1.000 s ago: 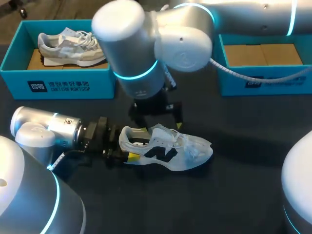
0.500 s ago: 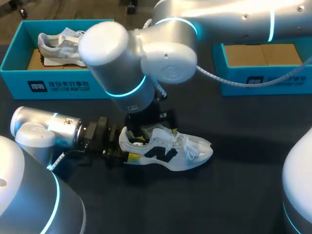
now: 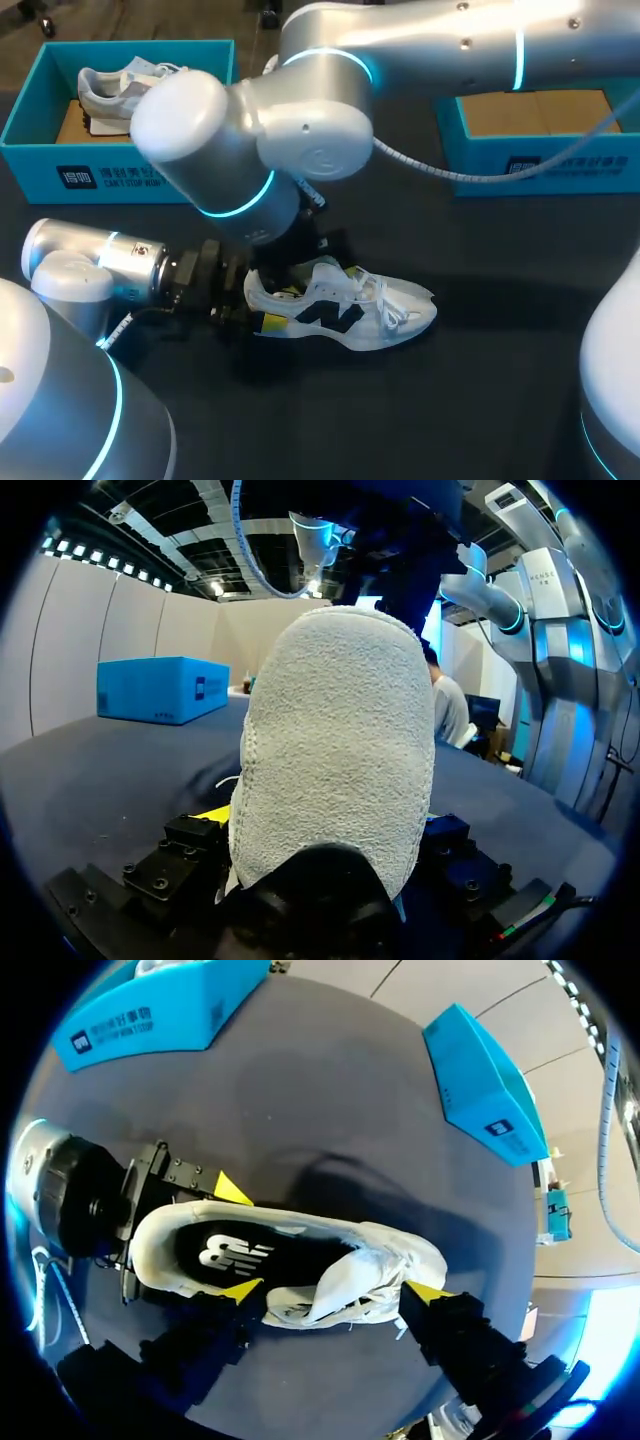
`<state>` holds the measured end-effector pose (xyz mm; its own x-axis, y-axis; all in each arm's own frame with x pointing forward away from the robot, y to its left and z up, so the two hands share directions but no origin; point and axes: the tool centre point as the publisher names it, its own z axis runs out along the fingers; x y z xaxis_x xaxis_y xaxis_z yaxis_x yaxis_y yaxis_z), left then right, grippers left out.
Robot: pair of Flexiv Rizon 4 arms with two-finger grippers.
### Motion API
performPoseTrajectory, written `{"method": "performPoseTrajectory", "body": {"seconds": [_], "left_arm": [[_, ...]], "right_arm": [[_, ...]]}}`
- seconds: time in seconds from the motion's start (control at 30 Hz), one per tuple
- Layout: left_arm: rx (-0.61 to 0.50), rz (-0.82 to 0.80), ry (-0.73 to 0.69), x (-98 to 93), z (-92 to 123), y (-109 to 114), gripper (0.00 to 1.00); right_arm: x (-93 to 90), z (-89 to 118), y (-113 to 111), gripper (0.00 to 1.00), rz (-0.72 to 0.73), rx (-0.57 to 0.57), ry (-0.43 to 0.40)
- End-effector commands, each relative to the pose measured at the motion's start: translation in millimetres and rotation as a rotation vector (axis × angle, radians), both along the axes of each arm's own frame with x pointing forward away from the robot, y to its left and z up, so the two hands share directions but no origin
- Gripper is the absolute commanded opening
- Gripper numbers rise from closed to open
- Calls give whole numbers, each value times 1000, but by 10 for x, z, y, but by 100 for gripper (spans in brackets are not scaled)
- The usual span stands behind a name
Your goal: Take the shoe out of the shoebox, open the shoe tongue, remove and reinsert the insole, then place the shoe into the shoebox
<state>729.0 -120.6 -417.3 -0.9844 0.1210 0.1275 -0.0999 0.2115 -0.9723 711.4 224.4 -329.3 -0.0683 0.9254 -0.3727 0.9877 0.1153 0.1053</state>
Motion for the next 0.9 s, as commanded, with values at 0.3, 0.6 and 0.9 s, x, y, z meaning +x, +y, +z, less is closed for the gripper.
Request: {"method": "performPoseTrajectory", "body": {"seconds": [0.3, 0.6, 0.9], "left_arm": [[-1, 2, 0, 12, -98, -14, 0], [-1, 2, 0, 12, -98, -14, 0], [-1, 2, 0, 12, -98, -14, 0]], "right_arm": [[-54, -75, 24, 42, -331, -41, -141], [-40, -17, -19, 17, -329, -47, -135], [20, 49, -73, 0, -302, -47, -114]]}}
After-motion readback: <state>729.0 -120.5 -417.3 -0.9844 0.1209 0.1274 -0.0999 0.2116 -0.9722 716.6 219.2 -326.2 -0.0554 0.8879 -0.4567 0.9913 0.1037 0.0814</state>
